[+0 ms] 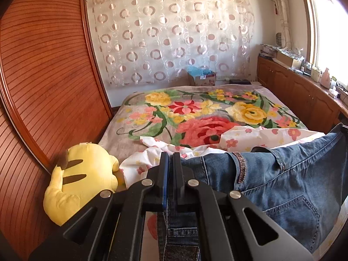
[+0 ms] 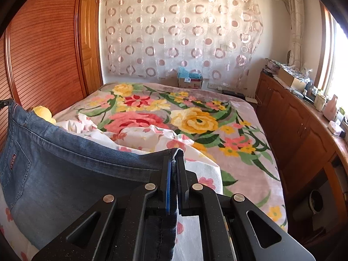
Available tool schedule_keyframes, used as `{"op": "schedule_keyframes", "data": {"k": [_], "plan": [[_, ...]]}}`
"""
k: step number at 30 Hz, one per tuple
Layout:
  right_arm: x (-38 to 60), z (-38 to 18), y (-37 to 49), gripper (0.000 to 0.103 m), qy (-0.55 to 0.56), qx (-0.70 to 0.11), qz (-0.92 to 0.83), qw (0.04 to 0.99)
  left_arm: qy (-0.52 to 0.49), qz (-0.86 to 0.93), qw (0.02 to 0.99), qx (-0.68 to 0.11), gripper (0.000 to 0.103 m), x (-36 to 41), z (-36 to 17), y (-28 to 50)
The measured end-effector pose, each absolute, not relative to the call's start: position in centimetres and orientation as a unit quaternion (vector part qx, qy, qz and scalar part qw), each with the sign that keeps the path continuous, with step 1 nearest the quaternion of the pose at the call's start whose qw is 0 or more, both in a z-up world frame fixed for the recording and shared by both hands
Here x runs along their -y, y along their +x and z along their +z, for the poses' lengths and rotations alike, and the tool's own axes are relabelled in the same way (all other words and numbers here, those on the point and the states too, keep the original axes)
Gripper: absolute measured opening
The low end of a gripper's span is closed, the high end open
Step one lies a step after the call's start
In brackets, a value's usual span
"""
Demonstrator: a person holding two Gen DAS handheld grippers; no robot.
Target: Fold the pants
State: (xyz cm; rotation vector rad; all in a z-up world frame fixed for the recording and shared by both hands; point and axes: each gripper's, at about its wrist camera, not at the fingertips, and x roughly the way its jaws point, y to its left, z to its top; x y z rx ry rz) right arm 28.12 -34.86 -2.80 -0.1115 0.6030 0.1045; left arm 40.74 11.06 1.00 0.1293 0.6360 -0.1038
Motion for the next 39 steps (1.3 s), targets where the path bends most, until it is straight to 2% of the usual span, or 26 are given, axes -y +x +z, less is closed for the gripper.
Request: {"op": "schedule_keyframes", "data": {"k": [15,16,21,22,26,30,31,32,34,39], "plan": [[34.5,-3.0,32.1,0.004,-0.051,-0.358,0.054,0.931,0.06,-0.04,0.927,-0.368,0.004,-11.1,-4.3,42.8],[34.4,-2.8,32.2,0.007,-0.05,-0.359,0.052,0.93,0.059,-0.043,0.927,-0.368,0.005,-11.1,-4.3,42.6],[35.2,-2.0,31.2,0.022,-0.03,-0.358,0.051,0.932,0.056,-0.048,0.924,-0.374,0.022,-11.0,-4.1,41.1],[35.5,-1.8,30.8,0.024,-0.026,-0.359,0.048,0.932,0.053,-0.056,0.924,-0.374,0.029,-10.9,-4.0,40.7],[36.2,-1.4,28.8,0.024,-0.018,-0.356,0.048,0.933,0.059,-0.078,0.925,-0.366,0.047,-9.6,-3.6,38.8],[36.6,-1.3,26.5,0.025,-0.011,-0.356,0.047,0.933,0.066,-0.106,0.922,-0.367,0.049,-7.6,-3.3,37.2],[36.6,-1.2,25.7,0.025,-0.011,-0.354,0.047,0.934,0.067,-0.111,0.922,-0.366,0.055,-7.0,-3.2,36.7],[36.6,-1.1,25.2,0.025,-0.012,-0.354,0.047,0.934,0.068,-0.12,0.92,-0.366,0.067,-6.2,-3.2,36.2],[36.6,-0.9,23.9,0.025,-0.008,-0.351,0.051,0.935,0.067,-0.134,0.92,-0.362,0.079,-5.1,-3.1,35.4],[36.5,-0.1,20.5,0.025,0.0,-0.336,0.061,0.94,0.078,-0.166,0.912,-0.368,0.079,-1.4,-3.5,33.5]]}}
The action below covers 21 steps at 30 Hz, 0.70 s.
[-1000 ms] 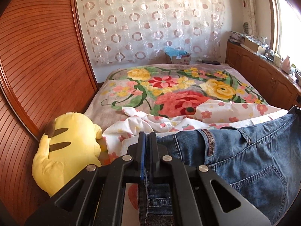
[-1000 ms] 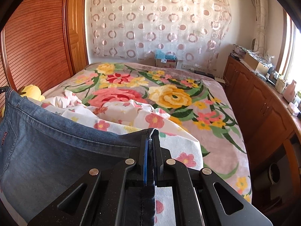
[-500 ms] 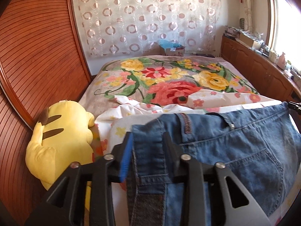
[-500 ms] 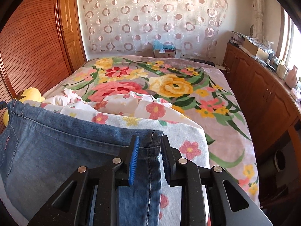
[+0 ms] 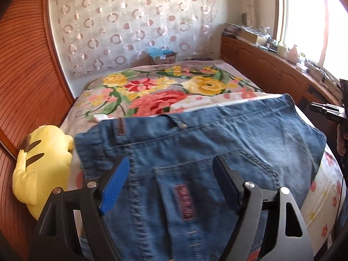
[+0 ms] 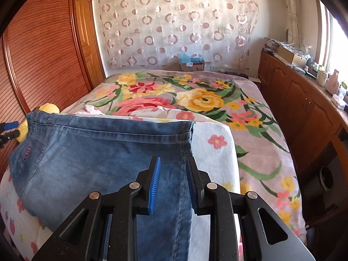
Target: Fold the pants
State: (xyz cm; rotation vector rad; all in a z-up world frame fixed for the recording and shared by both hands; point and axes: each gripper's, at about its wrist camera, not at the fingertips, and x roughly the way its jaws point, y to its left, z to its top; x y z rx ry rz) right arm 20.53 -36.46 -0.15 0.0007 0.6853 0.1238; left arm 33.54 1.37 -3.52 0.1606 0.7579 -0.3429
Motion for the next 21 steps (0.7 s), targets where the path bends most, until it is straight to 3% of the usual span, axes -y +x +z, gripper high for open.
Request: {"op": "schedule_keyframes", "data": {"k": [14,21], "plan": [[34.6,-2.0,17.0,0.025,-0.006,-0.359,0.072,0.931,0.075,-0.197,0.879,-0.427,0.079,4.3,-9.1,32.6],[34.0,-4.1,18.7,0.025,-0.017,-0.398,0.07,0.915,0.081,-0.167,0.892,-0.413,0.08,5.1,-10.3,32.1]]}}
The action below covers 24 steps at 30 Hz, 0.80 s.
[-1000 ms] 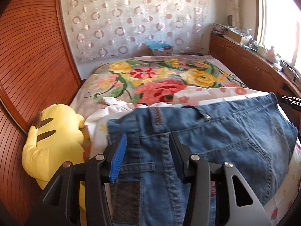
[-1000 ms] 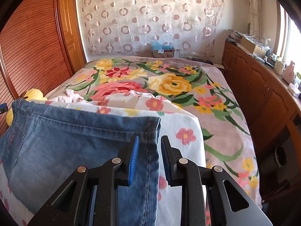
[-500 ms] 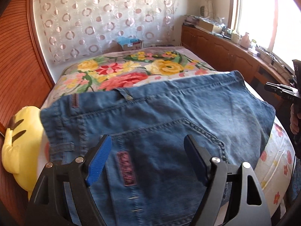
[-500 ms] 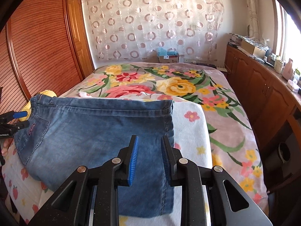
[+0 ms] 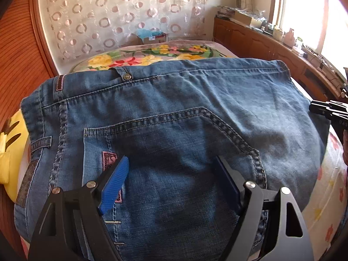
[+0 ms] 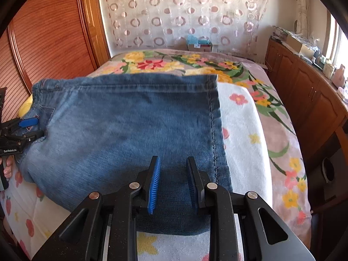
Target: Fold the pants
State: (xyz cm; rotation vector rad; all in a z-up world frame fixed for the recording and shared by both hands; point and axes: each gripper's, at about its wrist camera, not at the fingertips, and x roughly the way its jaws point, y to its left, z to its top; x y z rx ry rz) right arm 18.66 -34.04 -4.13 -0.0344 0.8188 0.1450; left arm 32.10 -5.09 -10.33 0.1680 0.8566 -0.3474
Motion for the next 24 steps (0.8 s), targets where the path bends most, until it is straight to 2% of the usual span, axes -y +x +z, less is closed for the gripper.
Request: {"op": "schedule_keyframes", "data": {"k": [10,14,24], "plan": [[34.0,-3.4,17.5,0.026,-0.01,-0.384,0.052,0.922,0.074,-0.145,0.895,-0.415,0.08,5.1,-10.6,31.8],[35.6,-3.1,15.8,0.04,0.005,-0.379,0.033,0.925,0.07,-0.147,0.894,-0.418,0.081,5.0,-10.6,32.0],[37.3,-4.2,15.4,0.042,0.06,-0.399,0.018,0.915,0.087,-0.149,0.896,-0.409,0.08,4.8,-9.7,31.0]]}}
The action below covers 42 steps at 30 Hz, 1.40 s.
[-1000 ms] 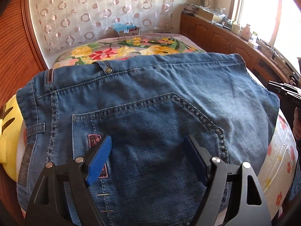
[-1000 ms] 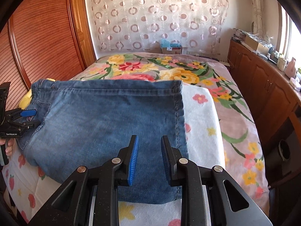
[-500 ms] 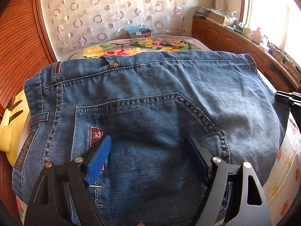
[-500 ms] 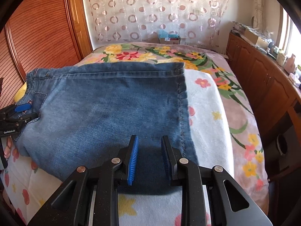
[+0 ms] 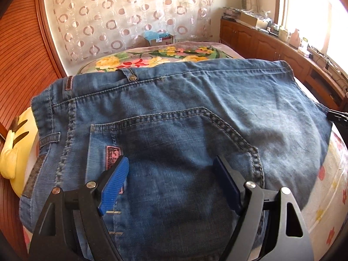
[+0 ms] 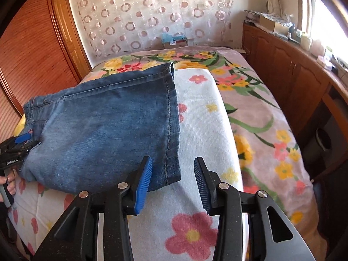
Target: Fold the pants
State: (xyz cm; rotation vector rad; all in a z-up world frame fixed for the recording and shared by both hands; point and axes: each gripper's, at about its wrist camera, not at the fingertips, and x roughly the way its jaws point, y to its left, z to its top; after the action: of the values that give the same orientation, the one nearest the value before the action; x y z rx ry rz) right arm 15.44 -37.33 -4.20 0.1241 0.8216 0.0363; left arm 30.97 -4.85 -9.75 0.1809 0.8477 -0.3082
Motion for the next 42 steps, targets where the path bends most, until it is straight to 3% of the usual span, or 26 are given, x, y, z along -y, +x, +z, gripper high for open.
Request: {"op": "schedule_keyframes", "data": {"k": [7,11,17,31,37,42], "plan": [[37.9,-4.4,15.9,0.041,0.094,-0.405,0.031,0.909,0.064,-0.176,0.906,-0.379,0.08,2.0,-5.8,28.4],[37.7,-4.1,15.7,0.013,0.1,-0.403,0.037,0.909,0.06,-0.171,0.914,-0.362,0.081,0.1,-4.0,26.8],[35.8,-1.2,14.7,0.005,0.087,-0.367,0.06,0.924,0.051,-0.162,0.922,-0.349,0.081,-2.1,-2.8,25.0],[23.2,5.3,14.3,0.005,0.037,-0.318,0.218,0.922,0.026,-0.163,0.925,-0.342,0.081,-4.8,-2.1,22.4],[24.5,4.9,13.5,0.024,0.035,-0.328,0.212,0.92,0.034,-0.181,0.923,-0.339,0.081,-2.9,-1.9,22.3],[27.2,4.9,12.7,0.031,0.025,-0.323,0.175,0.93,0.041,-0.205,0.918,-0.337,0.081,0.1,-1.7,22.9]]}}
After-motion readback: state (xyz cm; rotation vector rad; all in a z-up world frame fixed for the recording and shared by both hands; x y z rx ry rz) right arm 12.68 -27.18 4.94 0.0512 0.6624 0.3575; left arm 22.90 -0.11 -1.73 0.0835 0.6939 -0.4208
